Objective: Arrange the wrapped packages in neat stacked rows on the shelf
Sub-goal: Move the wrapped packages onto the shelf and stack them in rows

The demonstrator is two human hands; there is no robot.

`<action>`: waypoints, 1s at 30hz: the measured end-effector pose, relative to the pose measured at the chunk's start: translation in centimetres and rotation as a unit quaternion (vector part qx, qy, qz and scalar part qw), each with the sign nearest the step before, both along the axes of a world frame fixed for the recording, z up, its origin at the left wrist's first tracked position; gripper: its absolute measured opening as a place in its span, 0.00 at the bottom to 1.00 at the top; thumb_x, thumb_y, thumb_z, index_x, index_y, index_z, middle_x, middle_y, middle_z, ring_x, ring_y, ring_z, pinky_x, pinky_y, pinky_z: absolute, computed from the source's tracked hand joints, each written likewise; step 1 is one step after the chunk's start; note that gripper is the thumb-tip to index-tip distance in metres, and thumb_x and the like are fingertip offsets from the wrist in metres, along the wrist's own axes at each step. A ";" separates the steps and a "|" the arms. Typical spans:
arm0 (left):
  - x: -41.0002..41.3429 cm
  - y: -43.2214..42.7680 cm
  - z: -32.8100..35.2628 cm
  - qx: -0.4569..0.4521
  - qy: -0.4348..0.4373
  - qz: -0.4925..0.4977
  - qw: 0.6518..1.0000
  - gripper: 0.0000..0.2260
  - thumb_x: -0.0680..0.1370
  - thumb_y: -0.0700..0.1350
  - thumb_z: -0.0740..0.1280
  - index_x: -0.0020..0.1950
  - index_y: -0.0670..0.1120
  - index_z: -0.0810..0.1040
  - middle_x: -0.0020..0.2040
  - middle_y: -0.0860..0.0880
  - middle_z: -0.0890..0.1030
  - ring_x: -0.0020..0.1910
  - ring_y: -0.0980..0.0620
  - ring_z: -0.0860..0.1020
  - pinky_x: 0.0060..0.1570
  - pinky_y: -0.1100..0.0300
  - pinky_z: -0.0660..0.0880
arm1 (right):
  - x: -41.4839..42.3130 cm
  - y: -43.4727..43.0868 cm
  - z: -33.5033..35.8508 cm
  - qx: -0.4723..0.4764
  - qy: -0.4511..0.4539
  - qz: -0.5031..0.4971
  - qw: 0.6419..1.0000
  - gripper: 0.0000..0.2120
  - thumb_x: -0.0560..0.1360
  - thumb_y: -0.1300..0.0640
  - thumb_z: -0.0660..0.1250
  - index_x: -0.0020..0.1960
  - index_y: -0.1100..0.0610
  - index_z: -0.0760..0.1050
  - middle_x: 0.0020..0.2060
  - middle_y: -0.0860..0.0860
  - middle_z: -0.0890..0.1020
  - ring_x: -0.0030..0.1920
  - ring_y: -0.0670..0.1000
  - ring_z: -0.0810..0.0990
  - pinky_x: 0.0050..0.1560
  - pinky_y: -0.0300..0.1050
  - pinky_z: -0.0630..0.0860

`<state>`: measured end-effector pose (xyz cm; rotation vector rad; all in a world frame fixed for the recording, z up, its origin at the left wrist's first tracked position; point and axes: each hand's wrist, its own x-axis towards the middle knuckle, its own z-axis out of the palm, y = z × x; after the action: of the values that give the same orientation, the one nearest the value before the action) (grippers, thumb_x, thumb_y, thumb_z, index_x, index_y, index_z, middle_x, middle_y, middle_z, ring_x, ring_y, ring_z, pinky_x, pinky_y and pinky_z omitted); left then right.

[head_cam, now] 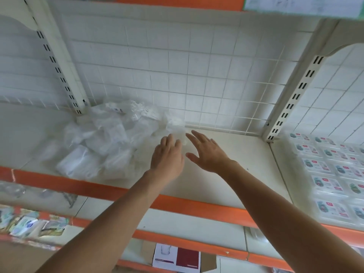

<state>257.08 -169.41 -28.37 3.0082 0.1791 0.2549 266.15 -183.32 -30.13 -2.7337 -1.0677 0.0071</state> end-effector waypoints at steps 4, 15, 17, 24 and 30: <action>0.0 1.3 0.5 0.027 -0.040 -0.007 0.999 0.15 0.80 0.46 0.57 0.65 0.43 0.71 0.65 0.44 0.70 0.65 0.44 0.65 0.60 0.53 0.66 | 0.9 2.9 -0.2 0.018 0.015 0.006 1.000 0.33 0.80 0.44 0.59 0.79 0.50 0.49 0.78 0.50 0.51 0.77 0.52 0.53 0.73 0.57 0.60; -0.4 4.7 -0.4 -0.085 -0.038 -0.036 0.995 0.16 0.78 0.38 0.60 0.66 0.43 0.70 0.61 0.46 0.74 0.62 0.46 0.72 0.57 0.56 0.71 | 1.4 4.3 -0.5 0.039 0.007 -0.048 0.998 0.20 0.77 0.47 0.64 0.68 0.50 0.70 0.67 0.54 0.67 0.68 0.56 0.66 0.62 0.54 0.71; -0.4 4.8 -0.3 -0.110 -0.049 -0.046 0.992 0.19 0.78 0.38 0.61 0.70 0.44 0.68 0.64 0.46 0.73 0.64 0.47 0.71 0.59 0.56 0.71 | 1.5 4.1 -0.6 0.027 0.019 -0.041 0.999 0.18 0.76 0.48 0.66 0.63 0.51 0.71 0.70 0.54 0.66 0.70 0.57 0.65 0.63 0.54 0.70; -0.6 5.1 -0.9 -0.067 -0.013 0.015 0.998 0.21 0.76 0.42 0.65 0.69 0.43 0.68 0.63 0.43 0.72 0.62 0.43 0.71 0.61 0.53 0.68 | 1.4 3.2 -0.7 0.033 0.039 -0.043 0.998 0.16 0.74 0.48 0.69 0.58 0.52 0.69 0.59 0.52 0.74 0.57 0.55 0.73 0.53 0.51 0.73; 0.4 3.4 0.2 -0.109 -0.028 -0.013 0.994 0.23 0.74 0.46 0.70 0.67 0.47 0.69 0.65 0.49 0.74 0.61 0.44 0.71 0.57 0.51 0.68 | 1.2 0.5 0.5 0.025 0.014 -0.064 0.998 0.22 0.73 0.47 0.70 0.65 0.49 0.68 0.63 0.51 0.72 0.61 0.55 0.71 0.57 0.51 0.72</action>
<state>257.45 -165.99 -28.15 2.7812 0.1522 0.2966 267.34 -182.79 -29.65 -2.7428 -0.8721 -0.0023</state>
